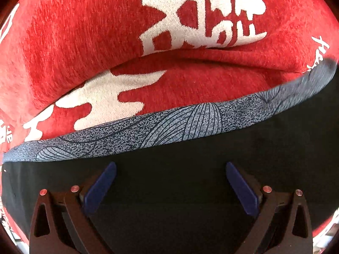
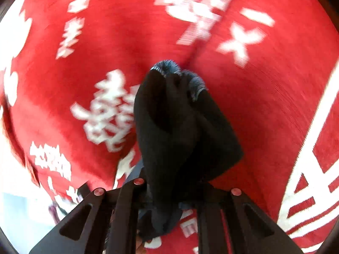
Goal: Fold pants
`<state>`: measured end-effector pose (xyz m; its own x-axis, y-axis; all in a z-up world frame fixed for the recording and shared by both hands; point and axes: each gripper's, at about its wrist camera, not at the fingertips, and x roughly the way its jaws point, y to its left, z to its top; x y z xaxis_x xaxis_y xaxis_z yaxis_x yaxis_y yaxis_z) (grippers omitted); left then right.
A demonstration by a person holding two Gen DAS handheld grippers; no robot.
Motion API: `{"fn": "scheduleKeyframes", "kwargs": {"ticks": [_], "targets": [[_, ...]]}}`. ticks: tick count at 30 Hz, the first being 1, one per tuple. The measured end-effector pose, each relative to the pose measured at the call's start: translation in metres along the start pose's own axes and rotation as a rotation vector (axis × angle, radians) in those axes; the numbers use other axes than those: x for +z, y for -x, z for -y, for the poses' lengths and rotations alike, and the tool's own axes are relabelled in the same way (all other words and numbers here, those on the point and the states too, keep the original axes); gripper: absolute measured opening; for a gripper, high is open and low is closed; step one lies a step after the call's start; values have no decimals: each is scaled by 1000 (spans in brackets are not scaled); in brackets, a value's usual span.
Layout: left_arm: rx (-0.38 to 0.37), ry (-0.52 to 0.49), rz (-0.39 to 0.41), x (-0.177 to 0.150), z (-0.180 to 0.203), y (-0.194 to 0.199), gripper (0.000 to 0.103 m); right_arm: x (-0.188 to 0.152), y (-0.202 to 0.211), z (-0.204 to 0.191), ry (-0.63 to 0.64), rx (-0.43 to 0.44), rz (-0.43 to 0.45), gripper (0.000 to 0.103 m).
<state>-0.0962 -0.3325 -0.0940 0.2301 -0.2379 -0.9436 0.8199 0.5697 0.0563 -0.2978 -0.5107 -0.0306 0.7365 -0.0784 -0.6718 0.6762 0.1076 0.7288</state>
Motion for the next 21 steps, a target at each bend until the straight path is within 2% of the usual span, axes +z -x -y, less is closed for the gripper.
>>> {"fn": "scheduleKeyframes", "kwargs": {"ticks": [4, 8, 10, 13, 16, 21], "targets": [[-8, -19, 17, -7, 9, 0, 103, -17, 3, -65, 226, -33, -14, 14], [-115, -21, -29, -2, -14, 9, 103, -49, -8, -126, 436, -92, -37, 14], [-139, 36, -2, -3, -48, 28, 103, -59, -14, -148, 495, -118, -38, 14], [-129, 116, 42, -10, -107, 53, 103, -83, -24, -179, 611, -187, -44, 14], [-63, 166, 46, -24, -178, 69, 103, -117, -49, -206, 750, -268, -58, 15], [43, 229, -1, -59, -268, 71, 103, -197, -130, -229, 925, -398, -146, 23]]}}
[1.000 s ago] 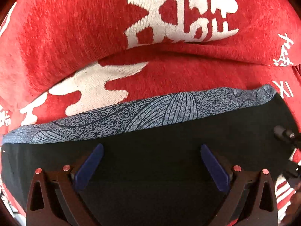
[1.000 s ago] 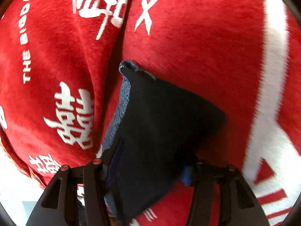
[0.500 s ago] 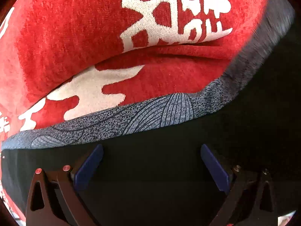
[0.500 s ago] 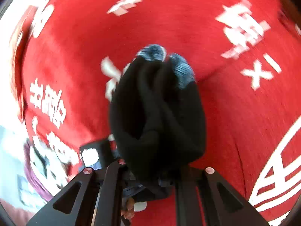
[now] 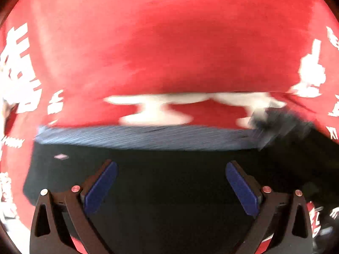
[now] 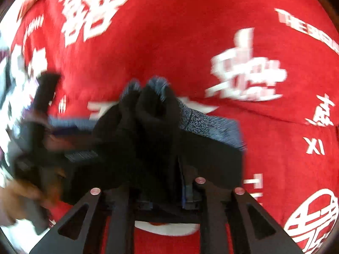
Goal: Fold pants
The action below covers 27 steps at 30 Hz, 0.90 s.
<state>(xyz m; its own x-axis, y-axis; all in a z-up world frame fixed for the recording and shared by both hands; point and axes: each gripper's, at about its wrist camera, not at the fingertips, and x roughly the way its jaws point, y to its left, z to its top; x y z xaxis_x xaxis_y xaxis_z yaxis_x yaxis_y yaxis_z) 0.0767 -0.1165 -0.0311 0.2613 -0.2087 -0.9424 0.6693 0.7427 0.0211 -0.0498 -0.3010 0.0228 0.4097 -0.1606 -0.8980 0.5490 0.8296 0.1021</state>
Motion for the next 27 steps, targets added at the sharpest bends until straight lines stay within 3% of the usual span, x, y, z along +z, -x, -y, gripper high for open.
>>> {"fn": "scheduleKeyframes", "kwargs": {"ticks": [3, 5, 7, 8, 10, 13, 14, 16, 17, 20, 22, 25, 27], "targets": [[23, 63, -41, -12, -27, -7, 103, -16, -53, -59, 134, -100, -102, 31], [20, 88, -57, -19, -41, -8, 103, -31, -80, -100, 300, -296, -139, 35], [5, 91, -59, -21, -50, -4, 103, -34, -77, -120, 387, -392, -127, 40], [-5, 88, -63, -15, -51, -6, 103, -34, -67, -128, 401, -372, -119, 46], [-47, 86, -78, -13, -53, -3, 103, -33, -44, -133, 392, -312, -93, 47], [-137, 68, -89, -4, -49, 1, 103, -24, -5, -122, 291, -84, -60, 47], [-184, 48, -93, -4, -43, 5, 103, -21, 8, -99, 156, 56, -67, 47], [-270, 11, -114, -4, -28, 11, 103, -19, 11, -55, -83, 192, -97, 47], [-310, -2, -125, -4, -20, 12, 103, -25, 5, -18, -278, 277, -141, 47], [-409, -47, -160, -6, 6, 7, 103, -54, -16, 47, -659, 417, -196, 48], [-436, -76, -173, -8, 25, 3, 102, -66, -24, 63, -766, 477, -209, 49], [-463, -108, -204, -10, 49, -1, 88, -75, -38, 75, -865, 564, -204, 49], [-461, -116, -230, -11, 59, -8, 88, -81, -51, 74, -918, 576, -222, 49]]}}
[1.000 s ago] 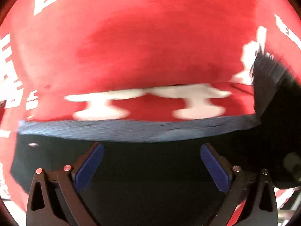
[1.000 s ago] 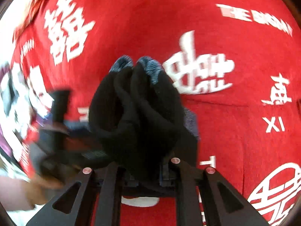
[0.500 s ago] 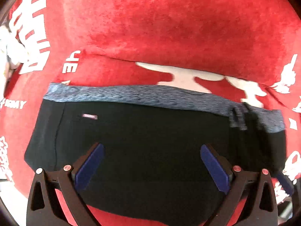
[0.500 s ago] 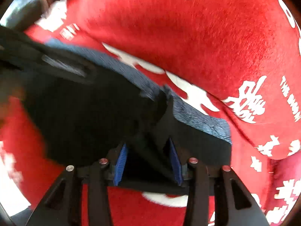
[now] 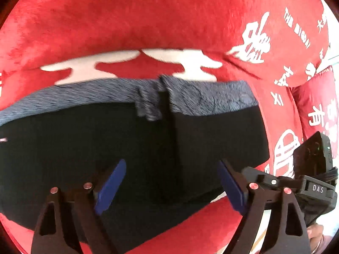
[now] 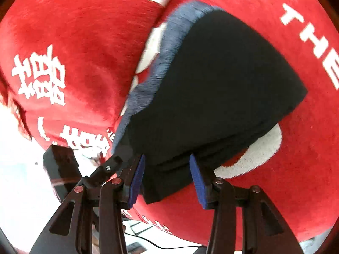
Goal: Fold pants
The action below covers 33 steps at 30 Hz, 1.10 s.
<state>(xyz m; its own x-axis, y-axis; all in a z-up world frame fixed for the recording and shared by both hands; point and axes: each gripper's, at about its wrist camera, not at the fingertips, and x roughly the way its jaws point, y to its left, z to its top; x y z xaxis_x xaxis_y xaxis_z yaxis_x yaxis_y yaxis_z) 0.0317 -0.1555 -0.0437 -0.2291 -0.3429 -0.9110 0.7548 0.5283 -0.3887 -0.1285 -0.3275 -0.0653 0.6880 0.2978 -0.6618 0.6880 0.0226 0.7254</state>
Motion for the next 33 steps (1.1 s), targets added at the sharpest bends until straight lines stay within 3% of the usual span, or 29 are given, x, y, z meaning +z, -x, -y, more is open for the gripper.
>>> {"fn": "scheduleKeyframes", "kwargs": {"ticks": [1, 2, 4, 6, 7, 11, 13, 15, 18, 21, 24, 25, 26, 29, 31, 33], "targets": [[3, 6, -12, 1, 1, -6, 83, 1, -4, 4, -25, 16, -1, 49], [-1, 14, -29, 2, 2, -12, 69, 3, -8, 7, -49, 25, 2, 49], [11, 29, -55, 1, 3, -21, 64, 3, -12, 13, -88, 41, 13, 48], [23, 26, -30, 0, 5, -18, 59, 9, -18, 18, -144, 59, 30, 15], [35, 18, -22, -1, 7, -13, 56, 7, -21, 20, -159, 51, 32, 7], [25, 12, 35, -13, 9, 14, 54, -2, -9, 1, -88, 63, 27, 7], [89, -10, 58, -22, 8, 20, 54, -10, -5, -8, -33, 38, 5, 7], [132, 4, 22, -30, 0, 11, 54, -18, -13, -6, -30, 2, -26, 7], [139, 41, 17, -34, -8, 7, 64, -19, -33, 7, -28, -66, -48, 6], [163, 29, 40, -31, -4, 16, 70, -14, -31, 3, -3, -42, -79, 11], [186, 10, 90, -23, 3, 37, 72, -12, -10, -19, 148, -57, -134, 40], [187, 7, 103, -18, 5, 41, 72, -10, 4, -32, 221, -47, -122, 50], [188, 1, 118, -14, 8, 47, 72, -9, 18, -36, 264, -40, -100, 54], [185, -31, 154, 6, 23, 55, 72, 16, 58, -51, 357, -71, 42, 54], [184, -62, 164, 17, 35, 48, 72, 46, 73, -46, 341, -151, 141, 54], [181, -89, 157, 28, 49, 33, 72, 73, 76, -35, 313, -194, 172, 54]]}}
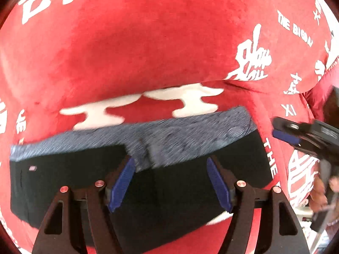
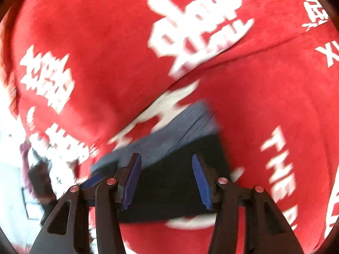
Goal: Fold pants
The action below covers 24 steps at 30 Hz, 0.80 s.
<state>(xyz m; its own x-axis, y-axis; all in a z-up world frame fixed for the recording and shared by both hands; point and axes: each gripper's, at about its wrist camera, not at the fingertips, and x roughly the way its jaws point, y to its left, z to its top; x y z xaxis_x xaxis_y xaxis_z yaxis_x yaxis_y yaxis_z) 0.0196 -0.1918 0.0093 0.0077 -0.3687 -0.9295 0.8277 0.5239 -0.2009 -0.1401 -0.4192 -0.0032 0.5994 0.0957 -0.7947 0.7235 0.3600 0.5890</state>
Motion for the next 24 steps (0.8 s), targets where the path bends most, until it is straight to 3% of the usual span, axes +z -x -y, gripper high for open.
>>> {"fn": "scheduleKeyframes", "kwargs": {"ticks": [3, 4, 5, 8, 12, 15, 17, 22, 24], "targets": [[-12, -12, -23, 4, 16, -24, 72, 22, -34, 25, -2, -91, -57, 51], [-5, -18, -33, 4, 20, -31, 72, 27, -49, 30, 0, -104, -93, 38], [10, -24, -43, 2, 22, -39, 72, 28, -62, 33, -4, -97, -127, 32], [56, -26, -71, -8, 18, -50, 72, 31, -74, 28, 8, -130, -168, 32], [65, -82, -80, -23, 12, -50, 72, 19, -68, -6, 195, -176, -187, 32], [101, -145, -88, -28, 19, -49, 72, 11, -88, -24, 324, -342, -184, 45], [94, -123, -85, -27, 16, -42, 72, 9, -93, -27, 359, -403, -152, 56], [113, 5, -67, -34, -17, -16, 72, 3, -72, -26, 275, -379, -122, 56], [145, 44, -70, -42, -34, -7, 72, -6, -51, -32, 280, -370, -64, 56]]}}
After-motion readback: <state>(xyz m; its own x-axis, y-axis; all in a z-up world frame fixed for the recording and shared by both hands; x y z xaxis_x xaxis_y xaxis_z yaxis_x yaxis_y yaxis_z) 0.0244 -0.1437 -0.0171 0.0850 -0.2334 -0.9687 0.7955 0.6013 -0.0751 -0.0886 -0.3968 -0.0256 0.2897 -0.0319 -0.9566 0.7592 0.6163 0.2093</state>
